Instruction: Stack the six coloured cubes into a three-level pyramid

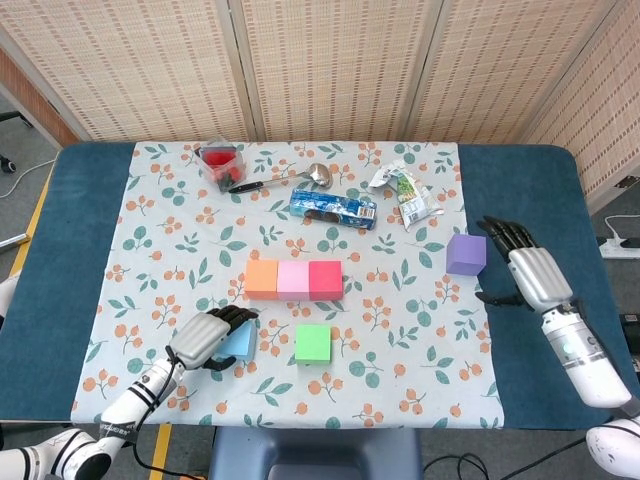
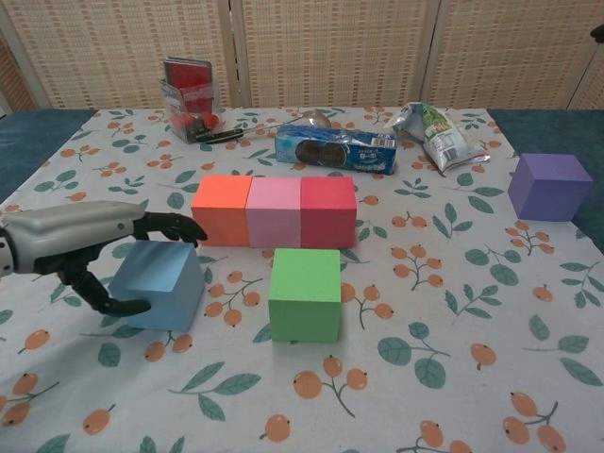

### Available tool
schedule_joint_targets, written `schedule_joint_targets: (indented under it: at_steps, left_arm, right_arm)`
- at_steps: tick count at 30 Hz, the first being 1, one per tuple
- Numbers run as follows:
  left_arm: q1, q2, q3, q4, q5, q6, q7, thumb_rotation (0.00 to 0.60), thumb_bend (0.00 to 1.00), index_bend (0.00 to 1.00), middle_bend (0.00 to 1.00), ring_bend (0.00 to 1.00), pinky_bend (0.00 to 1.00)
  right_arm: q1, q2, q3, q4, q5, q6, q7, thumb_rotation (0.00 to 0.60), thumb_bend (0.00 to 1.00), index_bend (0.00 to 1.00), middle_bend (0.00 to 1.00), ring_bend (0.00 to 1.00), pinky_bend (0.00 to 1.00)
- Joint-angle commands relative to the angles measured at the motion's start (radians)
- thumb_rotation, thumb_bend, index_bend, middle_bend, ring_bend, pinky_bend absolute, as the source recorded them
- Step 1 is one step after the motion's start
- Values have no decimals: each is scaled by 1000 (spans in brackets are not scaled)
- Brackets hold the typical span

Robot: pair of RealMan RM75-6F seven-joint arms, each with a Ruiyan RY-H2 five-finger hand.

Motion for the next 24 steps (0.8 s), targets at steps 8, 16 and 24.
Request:
schedule_joint_targets:
  at_steps: [8, 16, 24]
  left_arm:
    - [13, 53, -18, -37, 23, 67, -64, 600, 315, 368, 440, 454, 670]
    - [-77, 202, -144, -84, 24, 39, -162, 600, 316, 352, 413, 429, 661]
    - [-241, 209, -236, 5, -65, -140, -213, 600, 317, 325, 401, 411, 641]
  right_arm:
    - [-19, 7, 1, -7, -13, 12, 7, 600, 40, 0, 9, 0, 0]
    - [-37, 46, 15, -53, -11, 36, -9, 600, 40, 0, 9, 0, 0]
    - [-69, 75, 21, -109, 10, 66, -52, 600, 40, 0, 9, 0, 0]
